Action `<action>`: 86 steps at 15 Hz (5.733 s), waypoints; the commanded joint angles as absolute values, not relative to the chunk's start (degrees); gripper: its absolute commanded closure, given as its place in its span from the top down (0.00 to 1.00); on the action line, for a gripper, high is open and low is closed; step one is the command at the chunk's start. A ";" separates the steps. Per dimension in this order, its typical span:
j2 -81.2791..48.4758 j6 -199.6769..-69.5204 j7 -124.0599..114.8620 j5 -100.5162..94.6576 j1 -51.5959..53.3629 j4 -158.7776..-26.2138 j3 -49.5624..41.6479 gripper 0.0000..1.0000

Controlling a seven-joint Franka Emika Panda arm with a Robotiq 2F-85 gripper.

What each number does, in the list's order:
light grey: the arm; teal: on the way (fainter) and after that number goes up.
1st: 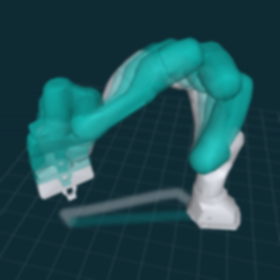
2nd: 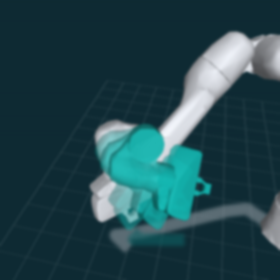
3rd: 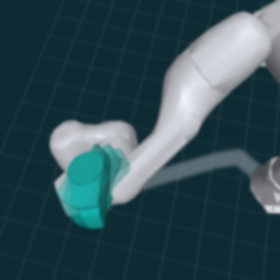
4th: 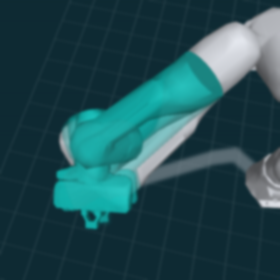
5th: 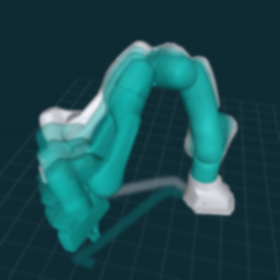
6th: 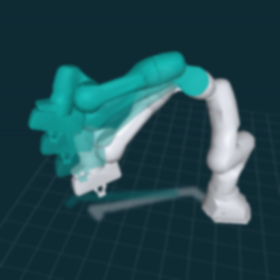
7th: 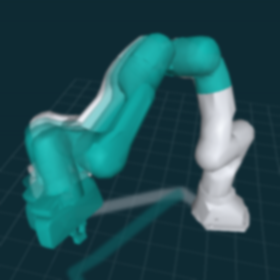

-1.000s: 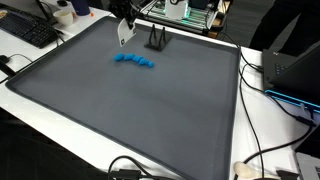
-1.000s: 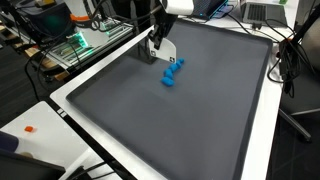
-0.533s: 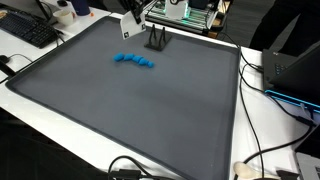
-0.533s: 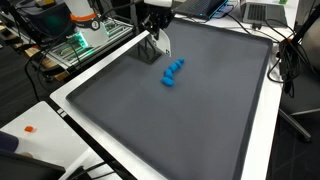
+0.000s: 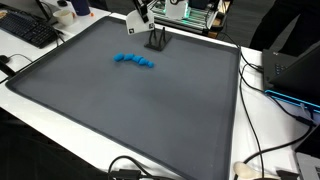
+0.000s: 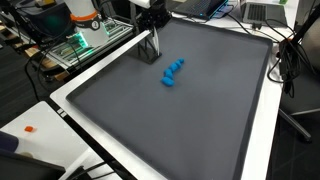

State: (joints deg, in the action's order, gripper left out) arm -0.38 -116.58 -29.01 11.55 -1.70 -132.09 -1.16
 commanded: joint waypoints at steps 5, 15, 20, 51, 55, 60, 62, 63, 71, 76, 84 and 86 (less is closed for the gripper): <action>3.73 -122.14 -38.92 20.14 -1.97 -140.48 -1.51 0.01; 5.87 -133.45 -35.71 32.69 -1.98 -149.50 -1.56 0.01; 5.97 -138.38 -34.82 36.47 -1.56 -152.06 -1.14 0.01; 1.51 -149.59 -31.52 49.91 0.37 -154.45 0.56 0.01; 0.81 -149.87 -31.16 50.61 0.49 -154.27 0.62 0.01; 0.38 -149.05 -31.62 49.34 0.30 -154.14 0.50 0.01; 0.23 -148.85 -31.82 49.10 0.25 -154.03 0.45 0.01; 0.25 -148.79 -31.64 49.15 0.24 -153.99 0.43 0.01; 1.89 -148.36 -29.98 48.96 -0.18 -154.33 0.00 0.01; 3.38 -148.17 -29.94 49.26 -0.22 -154.50 -0.03 0.01; 2.92 -144.68 -31.05 48.27 -0.66 -154.07 -0.43 0.01; 3.01 -144.32 -31.58 47.71 -0.81 -154.13 -0.50 0.01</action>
State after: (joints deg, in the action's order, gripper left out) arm 2.19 -146.13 -31.16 48.46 -0.23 -153.67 -0.06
